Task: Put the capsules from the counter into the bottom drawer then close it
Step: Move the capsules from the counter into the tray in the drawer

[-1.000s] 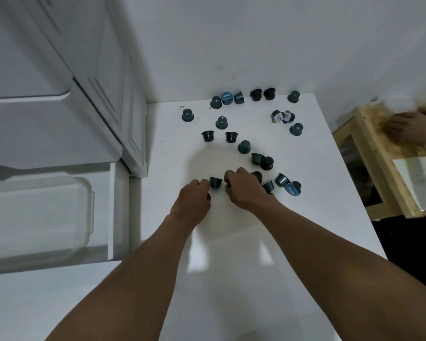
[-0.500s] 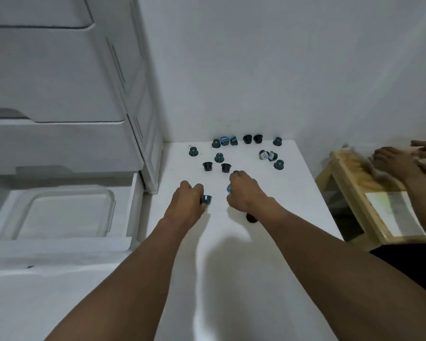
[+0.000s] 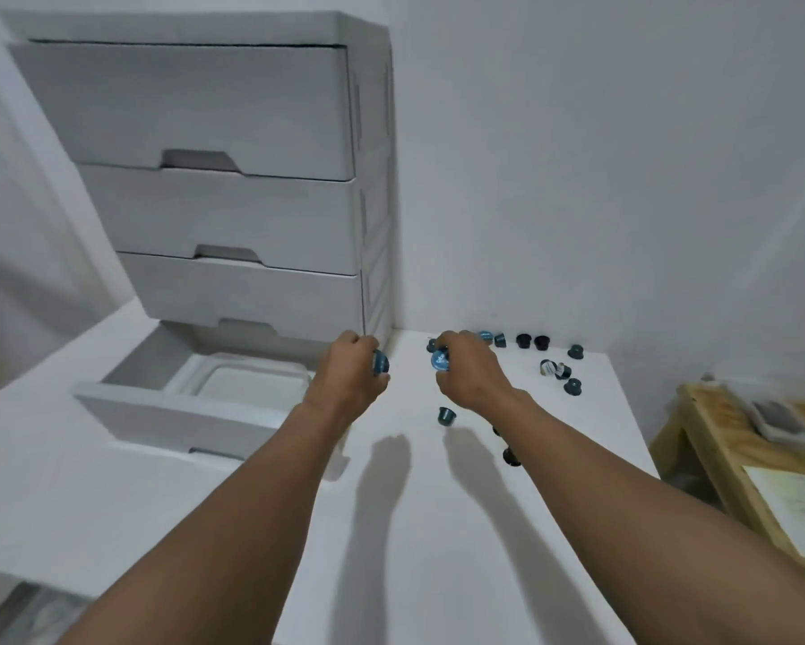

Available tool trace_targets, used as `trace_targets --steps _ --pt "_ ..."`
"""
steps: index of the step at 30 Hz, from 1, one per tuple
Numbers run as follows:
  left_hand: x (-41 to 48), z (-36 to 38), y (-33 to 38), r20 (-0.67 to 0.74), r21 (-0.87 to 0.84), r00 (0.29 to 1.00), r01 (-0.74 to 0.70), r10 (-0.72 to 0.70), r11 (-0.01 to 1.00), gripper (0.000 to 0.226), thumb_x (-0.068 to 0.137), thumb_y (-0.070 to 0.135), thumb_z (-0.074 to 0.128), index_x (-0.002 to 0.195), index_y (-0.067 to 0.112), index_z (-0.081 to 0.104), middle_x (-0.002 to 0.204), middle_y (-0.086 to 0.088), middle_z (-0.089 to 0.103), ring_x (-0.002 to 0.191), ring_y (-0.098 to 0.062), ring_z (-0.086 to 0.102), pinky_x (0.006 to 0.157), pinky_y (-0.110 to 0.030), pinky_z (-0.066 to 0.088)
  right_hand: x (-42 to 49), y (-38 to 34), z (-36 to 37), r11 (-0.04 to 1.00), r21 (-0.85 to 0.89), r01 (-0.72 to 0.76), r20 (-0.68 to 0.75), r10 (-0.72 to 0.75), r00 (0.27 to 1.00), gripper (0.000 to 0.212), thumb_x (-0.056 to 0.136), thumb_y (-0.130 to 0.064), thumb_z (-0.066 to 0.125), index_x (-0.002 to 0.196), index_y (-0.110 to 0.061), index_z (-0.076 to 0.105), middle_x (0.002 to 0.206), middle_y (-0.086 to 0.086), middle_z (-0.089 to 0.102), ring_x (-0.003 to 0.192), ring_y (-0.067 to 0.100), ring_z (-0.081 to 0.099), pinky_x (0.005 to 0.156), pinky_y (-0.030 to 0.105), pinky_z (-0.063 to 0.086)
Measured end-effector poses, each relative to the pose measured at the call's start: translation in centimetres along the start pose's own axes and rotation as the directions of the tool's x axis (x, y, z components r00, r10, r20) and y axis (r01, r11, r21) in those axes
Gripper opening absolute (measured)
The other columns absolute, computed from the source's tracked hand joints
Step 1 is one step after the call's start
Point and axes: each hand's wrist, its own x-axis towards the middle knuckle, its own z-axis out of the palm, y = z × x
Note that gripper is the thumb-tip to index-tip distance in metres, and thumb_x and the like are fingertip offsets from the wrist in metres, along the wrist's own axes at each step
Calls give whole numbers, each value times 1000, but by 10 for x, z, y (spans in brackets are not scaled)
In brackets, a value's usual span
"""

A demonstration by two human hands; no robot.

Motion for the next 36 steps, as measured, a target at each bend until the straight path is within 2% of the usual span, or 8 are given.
trace_targets --steps 3,7,13,16,19,24,28,36 --pt "-18 -22 -17 -47 -19 999 26 -27 999 31 79 19 69 108 8 62 104 -11 56 86 -25 54 70 -25 37 -8 -31 4 996 44 80 -10 -79 997 41 80 1 54 119 -11 55 113 10 51 101 30 54 83 32 46" --pt "-34 -50 -50 -118 -35 991 59 -63 998 35 78 17 71 111 9 60 104 -8 57 90 -25 56 74 -25 42 -11 -80 19 985 66 160 -29 -158 987 36 81 -12 60 117 -12 57 112 10 53 98 28 55 76 26 38" --pt "-38 -83 -120 -140 -60 987 73 -81 996 34 78 15 73 110 12 60 106 -6 59 91 -22 57 81 -29 52 -2 -150 52 982 87 170 -31 -168 985 42 84 -17 62 124 -11 51 116 10 57 104 27 55 88 34 46" --pt "-33 -99 -162 -114 -52 991 69 -74 996 35 81 16 72 113 12 59 110 -7 60 89 -17 53 77 -24 45 7 -184 75 986 98 133 -40 -130 991 35 82 -18 64 115 -11 55 109 9 59 95 25 56 81 33 47" --pt "-26 -112 -206 -76 -41 996 34 -37 999 33 82 15 71 113 13 59 112 -7 58 90 -17 53 75 -21 39 18 -216 101 989 97 115 -44 -111 993 34 82 -18 65 115 -11 58 111 9 57 97 25 56 83 33 48" --pt "-10 -122 -270 -12 -41 1000 17 -17 999 39 83 16 70 119 14 57 117 -8 58 99 -22 56 85 -26 45 38 -256 141 993 96 69 -37 -66 997 38 82 -17 68 117 -10 56 111 9 59 95 23 57 83 32 50" --pt "15 -115 -306 12 -65 1000 13 -12 998 39 83 16 71 119 13 56 116 -8 59 97 -22 57 85 -27 46 64 -273 166 996 72 42 -13 -41 999 30 82 -13 68 110 -9 58 107 9 59 90 22 57 78 32 50" --pt "81 -82 -368 121 -79 993 11 -2 997 28 77 14 72 103 14 62 101 -7 63 85 -21 56 71 -26 42 146 -270 223 994 105 34 64 -41 997 28 75 -3 66 102 -10 63 100 6 60 90 22 57 72 25 43"
